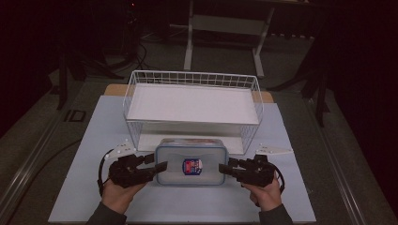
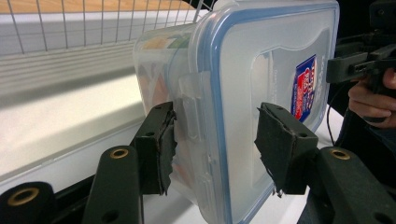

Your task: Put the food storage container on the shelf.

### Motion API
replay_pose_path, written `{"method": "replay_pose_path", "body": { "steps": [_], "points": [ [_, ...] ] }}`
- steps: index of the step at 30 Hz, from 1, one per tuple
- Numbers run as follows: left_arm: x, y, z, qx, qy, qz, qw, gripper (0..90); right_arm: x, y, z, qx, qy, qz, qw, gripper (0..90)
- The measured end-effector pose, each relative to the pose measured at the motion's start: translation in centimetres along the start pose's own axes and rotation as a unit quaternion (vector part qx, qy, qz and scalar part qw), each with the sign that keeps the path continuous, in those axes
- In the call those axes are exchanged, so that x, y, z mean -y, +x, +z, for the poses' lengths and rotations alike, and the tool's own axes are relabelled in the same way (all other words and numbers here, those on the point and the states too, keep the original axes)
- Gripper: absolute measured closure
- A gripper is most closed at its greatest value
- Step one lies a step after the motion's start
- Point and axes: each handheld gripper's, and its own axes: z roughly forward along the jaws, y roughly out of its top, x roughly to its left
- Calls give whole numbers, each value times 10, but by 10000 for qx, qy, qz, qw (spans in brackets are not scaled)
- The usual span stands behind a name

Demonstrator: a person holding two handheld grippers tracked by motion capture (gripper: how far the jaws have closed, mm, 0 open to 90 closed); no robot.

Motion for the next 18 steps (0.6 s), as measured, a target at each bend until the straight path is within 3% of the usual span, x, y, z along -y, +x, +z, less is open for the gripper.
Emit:
{"method": "replay_pose_path", "body": {
  "steps": [18],
  "points": [
    [-18, -6, -5, 17, -105, 172, 9998, 479, -15, 6, -10, 20, -155, -177, 9997, 520]
  ]
}}
